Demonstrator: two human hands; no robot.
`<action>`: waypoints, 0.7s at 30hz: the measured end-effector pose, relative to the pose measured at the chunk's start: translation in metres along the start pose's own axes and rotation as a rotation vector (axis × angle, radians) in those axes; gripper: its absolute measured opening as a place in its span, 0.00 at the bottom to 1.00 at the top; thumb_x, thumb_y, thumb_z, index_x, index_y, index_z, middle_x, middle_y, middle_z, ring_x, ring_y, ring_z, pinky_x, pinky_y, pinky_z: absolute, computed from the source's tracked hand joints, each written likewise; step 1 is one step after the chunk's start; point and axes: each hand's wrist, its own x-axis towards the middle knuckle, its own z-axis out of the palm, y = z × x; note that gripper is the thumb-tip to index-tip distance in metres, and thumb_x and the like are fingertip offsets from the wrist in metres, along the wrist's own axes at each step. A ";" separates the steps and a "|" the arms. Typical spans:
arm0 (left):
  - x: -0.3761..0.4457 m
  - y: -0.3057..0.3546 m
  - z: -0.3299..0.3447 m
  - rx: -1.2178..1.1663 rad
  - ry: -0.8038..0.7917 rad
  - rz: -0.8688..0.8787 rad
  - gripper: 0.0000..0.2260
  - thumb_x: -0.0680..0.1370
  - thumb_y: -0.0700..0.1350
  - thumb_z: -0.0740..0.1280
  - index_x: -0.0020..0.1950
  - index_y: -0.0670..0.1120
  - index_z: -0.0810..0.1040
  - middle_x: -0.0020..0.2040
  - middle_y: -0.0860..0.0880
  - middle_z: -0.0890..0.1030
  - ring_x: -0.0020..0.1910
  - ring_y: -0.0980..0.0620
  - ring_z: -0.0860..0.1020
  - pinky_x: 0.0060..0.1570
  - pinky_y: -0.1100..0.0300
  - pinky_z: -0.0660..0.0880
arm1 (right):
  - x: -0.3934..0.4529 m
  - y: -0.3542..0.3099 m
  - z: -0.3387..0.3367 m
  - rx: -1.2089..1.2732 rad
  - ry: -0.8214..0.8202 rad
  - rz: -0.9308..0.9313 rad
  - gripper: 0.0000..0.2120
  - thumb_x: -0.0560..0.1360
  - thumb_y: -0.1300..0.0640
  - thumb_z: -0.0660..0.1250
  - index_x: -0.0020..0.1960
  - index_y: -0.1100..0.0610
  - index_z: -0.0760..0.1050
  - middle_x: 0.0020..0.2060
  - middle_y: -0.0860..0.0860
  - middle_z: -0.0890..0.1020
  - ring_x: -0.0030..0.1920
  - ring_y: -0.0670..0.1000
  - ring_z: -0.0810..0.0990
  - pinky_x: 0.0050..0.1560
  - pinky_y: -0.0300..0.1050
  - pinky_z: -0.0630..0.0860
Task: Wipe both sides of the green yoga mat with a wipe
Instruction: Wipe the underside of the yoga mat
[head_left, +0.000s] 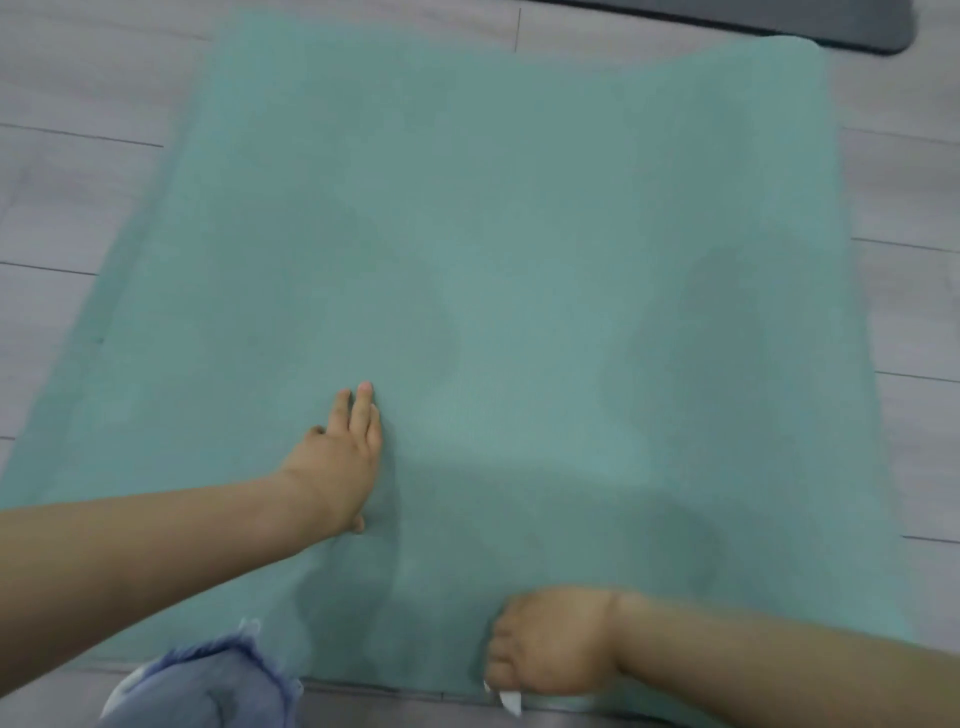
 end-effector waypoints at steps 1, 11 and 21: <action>0.000 0.003 -0.003 0.004 -0.016 -0.009 0.56 0.73 0.61 0.71 0.76 0.30 0.36 0.76 0.29 0.36 0.78 0.33 0.44 0.71 0.51 0.66 | -0.003 0.021 -0.015 0.044 0.015 0.014 0.03 0.76 0.60 0.65 0.47 0.57 0.77 0.43 0.54 0.81 0.44 0.56 0.80 0.47 0.46 0.77; 0.002 0.009 -0.006 0.047 -0.054 -0.049 0.55 0.74 0.61 0.71 0.76 0.29 0.37 0.76 0.28 0.37 0.78 0.32 0.46 0.70 0.52 0.66 | -0.037 0.137 -0.069 0.022 0.825 1.116 0.12 0.76 0.55 0.58 0.54 0.59 0.75 0.52 0.58 0.81 0.53 0.59 0.79 0.51 0.48 0.74; 0.006 0.019 -0.015 0.116 -0.112 -0.136 0.53 0.74 0.57 0.72 0.76 0.29 0.38 0.76 0.28 0.38 0.78 0.33 0.46 0.74 0.47 0.58 | -0.060 0.055 -0.017 -0.021 0.294 0.254 0.05 0.77 0.55 0.60 0.45 0.49 0.75 0.40 0.44 0.78 0.42 0.47 0.77 0.43 0.39 0.71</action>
